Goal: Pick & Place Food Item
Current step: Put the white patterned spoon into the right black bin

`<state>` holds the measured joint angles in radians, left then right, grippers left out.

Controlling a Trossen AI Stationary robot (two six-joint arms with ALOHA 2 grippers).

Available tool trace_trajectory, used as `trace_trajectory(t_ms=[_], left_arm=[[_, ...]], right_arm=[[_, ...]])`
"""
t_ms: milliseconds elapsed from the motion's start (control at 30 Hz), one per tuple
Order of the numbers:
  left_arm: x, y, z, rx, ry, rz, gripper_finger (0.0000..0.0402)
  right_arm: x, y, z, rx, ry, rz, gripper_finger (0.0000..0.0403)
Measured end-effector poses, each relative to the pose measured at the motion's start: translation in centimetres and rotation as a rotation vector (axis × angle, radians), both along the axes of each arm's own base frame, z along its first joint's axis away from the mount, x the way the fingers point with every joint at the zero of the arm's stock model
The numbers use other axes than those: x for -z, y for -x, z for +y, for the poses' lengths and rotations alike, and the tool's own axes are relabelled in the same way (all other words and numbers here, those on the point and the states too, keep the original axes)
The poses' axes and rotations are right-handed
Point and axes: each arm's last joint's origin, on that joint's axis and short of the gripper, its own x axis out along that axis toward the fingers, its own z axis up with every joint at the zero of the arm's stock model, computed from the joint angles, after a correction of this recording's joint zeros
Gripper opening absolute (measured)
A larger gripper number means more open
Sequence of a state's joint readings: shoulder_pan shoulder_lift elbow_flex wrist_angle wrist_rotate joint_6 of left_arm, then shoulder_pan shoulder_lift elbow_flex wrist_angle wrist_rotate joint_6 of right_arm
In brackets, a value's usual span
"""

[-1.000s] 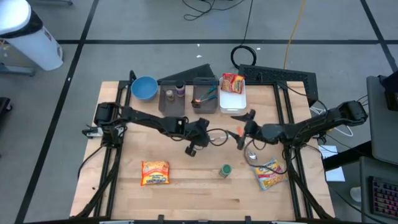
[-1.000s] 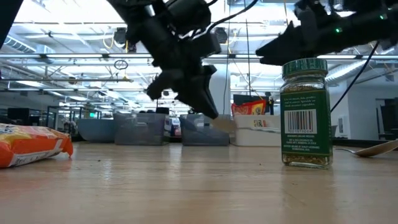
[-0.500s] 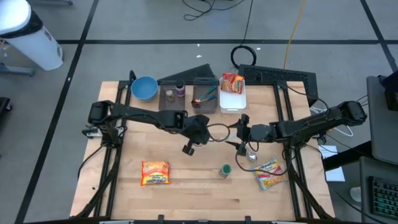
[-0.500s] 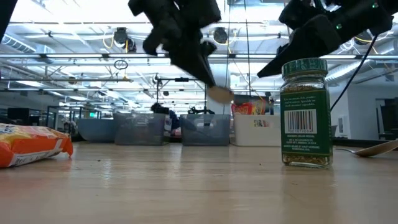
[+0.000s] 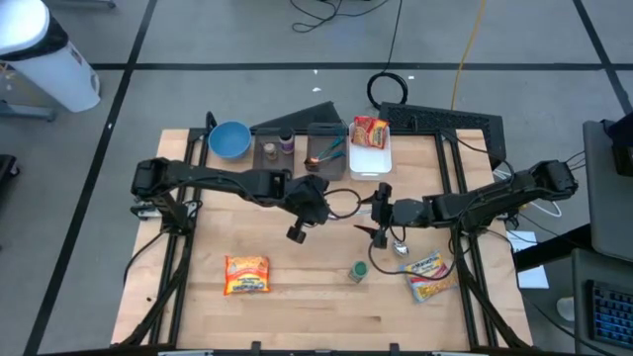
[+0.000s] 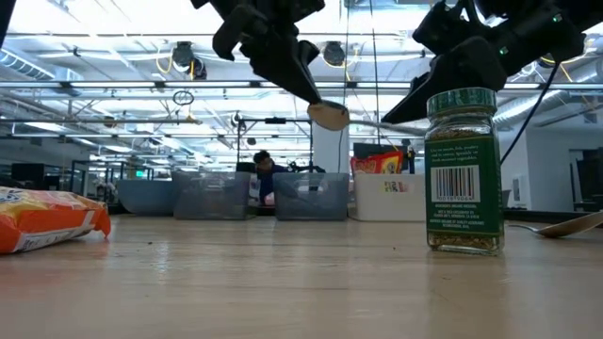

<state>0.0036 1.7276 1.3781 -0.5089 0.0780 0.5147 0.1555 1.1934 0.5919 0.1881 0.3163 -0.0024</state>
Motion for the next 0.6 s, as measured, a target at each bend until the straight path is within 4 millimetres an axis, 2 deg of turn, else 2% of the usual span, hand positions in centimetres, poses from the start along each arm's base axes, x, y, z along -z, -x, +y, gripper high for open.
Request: trace_trajectory(t_ms=[167,600], left_arm=[[0.06,-0.01,0.00,0.000,0.000,0.003,0.0000],[0.02,-0.06,0.50,-0.007,-0.006,-0.004,0.0000]], right_arm=[[0.04,0.02,-0.15,0.022,0.013,0.004,0.0304],[0.26,0.11,-0.43,0.029,0.024,0.033,0.0187]])
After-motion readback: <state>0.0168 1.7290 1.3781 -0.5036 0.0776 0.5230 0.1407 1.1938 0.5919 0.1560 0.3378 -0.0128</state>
